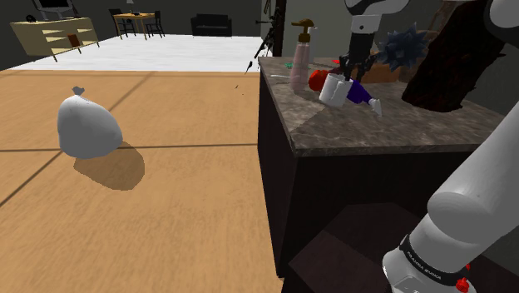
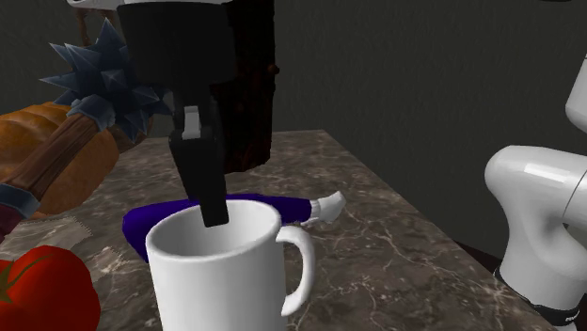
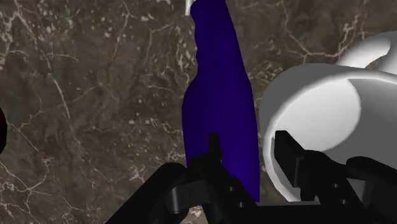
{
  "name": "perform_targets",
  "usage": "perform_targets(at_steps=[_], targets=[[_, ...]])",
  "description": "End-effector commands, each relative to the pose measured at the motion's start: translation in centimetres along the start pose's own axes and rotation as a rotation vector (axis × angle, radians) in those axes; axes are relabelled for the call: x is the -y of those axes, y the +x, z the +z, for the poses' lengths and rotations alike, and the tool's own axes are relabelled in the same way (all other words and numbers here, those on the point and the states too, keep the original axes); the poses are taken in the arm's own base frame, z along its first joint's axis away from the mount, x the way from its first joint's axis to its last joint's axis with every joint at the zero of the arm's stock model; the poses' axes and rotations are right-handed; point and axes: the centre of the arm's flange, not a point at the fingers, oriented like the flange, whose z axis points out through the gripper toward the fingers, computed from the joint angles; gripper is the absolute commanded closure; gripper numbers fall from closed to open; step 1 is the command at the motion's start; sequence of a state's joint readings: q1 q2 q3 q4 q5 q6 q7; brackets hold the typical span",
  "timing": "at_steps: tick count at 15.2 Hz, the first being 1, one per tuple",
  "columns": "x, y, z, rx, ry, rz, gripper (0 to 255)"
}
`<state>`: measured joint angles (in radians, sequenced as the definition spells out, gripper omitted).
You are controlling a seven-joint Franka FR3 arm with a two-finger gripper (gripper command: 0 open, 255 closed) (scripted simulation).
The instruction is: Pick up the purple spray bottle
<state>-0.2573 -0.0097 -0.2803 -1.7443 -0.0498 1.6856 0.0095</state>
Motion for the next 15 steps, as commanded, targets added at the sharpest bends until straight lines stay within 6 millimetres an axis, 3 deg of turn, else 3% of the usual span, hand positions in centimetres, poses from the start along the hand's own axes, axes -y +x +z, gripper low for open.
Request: perform_targets(at_steps=[1,8,15], targets=[[-0.1,0.0,0.2,0.003,-0.001,0.001,255],[-0.1,0.0,0.2,0.003,-0.001,0.001,255],[-0.3,-0.1,-3.4,0.003,-0.001,0.001,255]])
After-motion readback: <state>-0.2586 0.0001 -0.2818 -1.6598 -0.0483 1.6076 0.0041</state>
